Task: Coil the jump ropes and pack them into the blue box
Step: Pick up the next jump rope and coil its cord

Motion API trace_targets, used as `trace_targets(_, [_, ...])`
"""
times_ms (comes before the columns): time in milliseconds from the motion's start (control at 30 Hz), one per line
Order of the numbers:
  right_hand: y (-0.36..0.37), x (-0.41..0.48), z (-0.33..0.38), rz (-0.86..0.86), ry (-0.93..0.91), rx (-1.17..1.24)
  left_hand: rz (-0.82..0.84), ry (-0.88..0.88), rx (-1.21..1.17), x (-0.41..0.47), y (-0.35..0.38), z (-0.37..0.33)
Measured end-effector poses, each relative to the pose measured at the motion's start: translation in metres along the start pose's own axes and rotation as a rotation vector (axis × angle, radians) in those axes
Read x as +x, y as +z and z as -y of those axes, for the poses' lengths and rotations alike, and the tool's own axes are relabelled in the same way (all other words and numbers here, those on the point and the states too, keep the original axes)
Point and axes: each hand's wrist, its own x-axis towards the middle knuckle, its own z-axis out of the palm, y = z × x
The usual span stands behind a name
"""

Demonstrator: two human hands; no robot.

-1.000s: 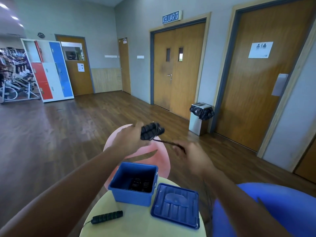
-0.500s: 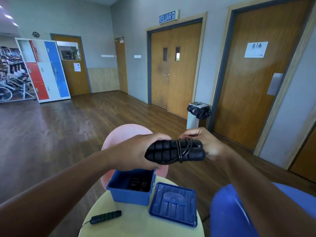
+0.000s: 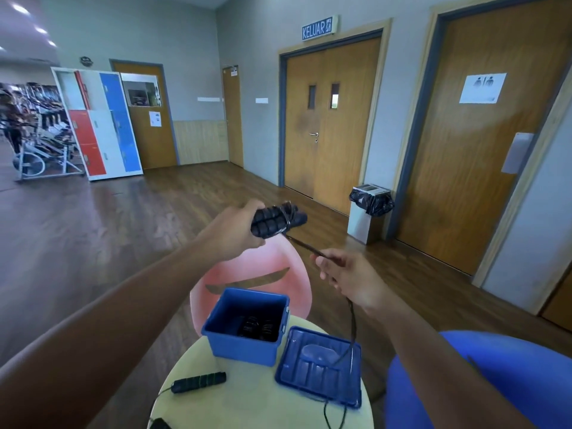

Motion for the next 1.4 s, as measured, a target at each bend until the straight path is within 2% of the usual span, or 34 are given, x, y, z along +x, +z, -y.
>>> trace_targets(100, [-0.009, 0.007, 0.013, 0.031, -0.143, -0.241, 0.13, 0.095, 0.133, -0.008, 0.017, -0.001])
trace_targets(233, [-0.02, 0.015, 0.029, 0.139, -0.208, -0.428, 0.25, 0.271, 0.095, -0.025, 0.02, -0.02])
trace_targets(367, [-0.037, 0.02, 0.051, 0.197, -0.281, -0.283, 0.338, 0.256, -0.14, -0.042, 0.009, -0.034])
trace_targets(433, [-0.044, 0.021, 0.052, 0.187, -0.249, -0.174, 0.343, 0.224, -0.279, -0.051, -0.001, -0.04])
trace_targets(567, [-0.048, 0.019, 0.031, 0.247, -0.035, 0.076, 0.333, 0.186, -0.507, -0.065, -0.02, -0.052])
trace_targets(633, [-0.038, 0.014, 0.009, 0.173, 0.135, 0.382, 0.316, 0.174, -0.565, -0.068, -0.023, -0.055])
trace_targets(700, [-0.025, 0.006, -0.009, 0.125, 0.193, 0.633, 0.282, 0.17, -0.612, -0.066, -0.022, -0.054])
trace_targets(800, [-0.006, 0.001, -0.023, 0.111, 0.146, 0.539, 0.239, 0.081, -0.874, -0.059, -0.009, -0.049])
trace_targets(900, [0.004, -0.003, -0.028, 0.085, 0.172, 0.334, 0.073, -0.032, -0.95, -0.04, 0.006, -0.038])
trace_targets(1000, [0.003, -0.006, -0.03, 0.143, 0.161, 0.118, -0.106, -0.152, -0.864, -0.015, 0.017, -0.021])
trace_targets(1100, [-0.001, -0.005, -0.022, 0.155, 0.09, -0.078, -0.218, -0.183, -0.516, 0.003, 0.024, 0.003])
trace_targets(1167, [-0.007, -0.003, -0.012, 0.131, 0.0, -0.177, -0.17, -0.133, -0.275, 0.005, 0.03, 0.015])
trace_targets(1267, [-0.014, 0.002, 0.009, 0.076, -0.154, -0.383, -0.031, 0.006, -0.067, -0.006, 0.042, 0.012])
trace_targets(1333, [-0.018, 0.007, 0.021, -0.001, -0.216, -0.485, 0.062, 0.086, -0.033, -0.017, 0.049, 0.004])
trace_targets(1400, [-0.026, 0.016, 0.027, -0.077, -0.267, -0.467, 0.157, 0.145, -0.09, -0.028, 0.049, -0.005])
